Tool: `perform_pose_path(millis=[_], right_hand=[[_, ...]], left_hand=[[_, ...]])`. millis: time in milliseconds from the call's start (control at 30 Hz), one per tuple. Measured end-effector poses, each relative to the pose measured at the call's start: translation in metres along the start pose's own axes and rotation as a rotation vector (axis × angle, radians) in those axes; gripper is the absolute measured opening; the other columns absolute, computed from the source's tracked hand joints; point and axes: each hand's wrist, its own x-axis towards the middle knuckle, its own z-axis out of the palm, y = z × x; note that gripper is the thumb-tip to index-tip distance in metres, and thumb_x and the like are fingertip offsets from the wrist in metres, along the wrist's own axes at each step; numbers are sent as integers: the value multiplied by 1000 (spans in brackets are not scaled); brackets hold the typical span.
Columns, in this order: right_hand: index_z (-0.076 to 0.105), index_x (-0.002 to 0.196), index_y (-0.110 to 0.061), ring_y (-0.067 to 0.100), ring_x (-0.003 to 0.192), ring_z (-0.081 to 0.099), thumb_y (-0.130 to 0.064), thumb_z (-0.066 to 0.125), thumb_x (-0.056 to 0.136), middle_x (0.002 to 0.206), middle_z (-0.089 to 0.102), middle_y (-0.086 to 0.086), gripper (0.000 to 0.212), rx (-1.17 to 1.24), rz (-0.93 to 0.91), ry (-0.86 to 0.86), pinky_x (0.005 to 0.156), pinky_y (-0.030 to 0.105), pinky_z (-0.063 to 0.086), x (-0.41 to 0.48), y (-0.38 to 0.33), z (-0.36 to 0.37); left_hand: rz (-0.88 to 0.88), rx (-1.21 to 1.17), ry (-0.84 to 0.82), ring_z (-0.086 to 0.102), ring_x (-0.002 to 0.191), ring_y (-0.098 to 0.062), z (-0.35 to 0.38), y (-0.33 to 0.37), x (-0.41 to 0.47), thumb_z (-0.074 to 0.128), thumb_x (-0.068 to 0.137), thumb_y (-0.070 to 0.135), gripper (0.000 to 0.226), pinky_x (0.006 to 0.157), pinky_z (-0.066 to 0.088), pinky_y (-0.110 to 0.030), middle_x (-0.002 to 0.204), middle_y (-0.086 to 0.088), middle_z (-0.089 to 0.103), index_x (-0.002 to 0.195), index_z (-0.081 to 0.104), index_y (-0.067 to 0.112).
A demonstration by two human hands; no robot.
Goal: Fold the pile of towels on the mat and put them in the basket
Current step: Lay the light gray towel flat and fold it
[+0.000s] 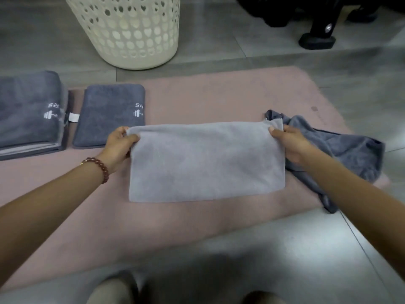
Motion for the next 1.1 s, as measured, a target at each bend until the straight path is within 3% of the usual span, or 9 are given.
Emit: perform_pose_path(millis=[67, 200, 267, 467, 633, 767, 833, 933, 1100], right_hand=[[56, 119, -5, 25, 98, 55, -22, 55, 94, 105, 63, 9, 30, -182, -63, 179, 83, 35, 47, 24, 2, 12], [52, 91, -6, 23, 84, 47, -19, 55, 93, 75, 51, 7, 14, -427, -63, 208, 71, 31, 36, 52, 6, 21], [55, 91, -8, 24, 82, 51, -21, 58, 90, 83, 56, 10, 14, -522, -55, 197, 70, 31, 39, 61, 12, 21], [48, 96, -10, 30, 76, 52, -24, 55, 93, 76, 50, 6, 16, -935, -307, 104, 63, 34, 38, 67, 6, 30], [50, 101, -1, 29, 80, 50, -21, 55, 94, 88, 56, 18, 22, -862, -305, 80, 63, 33, 35, 78, -2, 28], [37, 66, -10, 25, 80, 42, -25, 63, 85, 67, 38, 5, 36, -1017, -171, 33, 63, 32, 30, 90, 8, 24], [34, 63, -15, 23, 80, 40, -31, 64, 84, 70, 38, 5, 41, -1083, -129, 13, 72, 35, 33, 92, 9, 25], [31, 62, -13, 17, 63, 37, -32, 64, 85, 64, 34, 3, 44, -1134, -105, -112, 56, 32, 27, 91, 2, 21], [35, 61, -20, 23, 79, 39, -42, 56, 88, 66, 38, 1, 41, -1421, -150, -202, 71, 33, 33, 86, -14, 21]], left_hand=[[71, 57, 64, 56, 48, 3, 11, 0, 18, 52, 91, 1, 21, 47, 46, -13, 74, -2, 56, 80, 51, 18], [143, 315, 35, 46, 74, -17, 21, -13, 44, 57, 86, 6, 9, 63, 42, -28, 78, -8, 49, 79, 52, 9], [176, 462, 34, 43, 68, -17, 25, -20, 49, 58, 88, 7, 19, 57, 38, -26, 69, -7, 48, 70, 50, 6], [378, 796, 58, 57, 86, -36, 34, -25, 52, 56, 90, 17, 17, 70, 40, -36, 93, -17, 56, 83, 57, 1], [516, 929, 143, 55, 79, -36, 27, -18, 57, 47, 75, 28, 21, 69, 30, -32, 78, -9, 54, 73, 53, 8], [447, 1095, -64, 55, 113, -24, 21, -22, 74, 47, 62, 40, 58, 93, 27, -34, 123, -2, 60, 108, 65, 11], [469, 1121, -93, 53, 115, -22, 20, -22, 78, 47, 61, 42, 61, 92, 24, -32, 127, 0, 57, 111, 64, 12], [530, 1209, -180, 50, 115, -17, 20, -21, 81, 46, 62, 44, 58, 79, 16, -28, 129, 3, 52, 110, 63, 16], [560, 1314, -240, 42, 122, -11, 24, -13, 83, 46, 59, 44, 47, 76, 10, -28, 134, 6, 48, 95, 64, 20]])
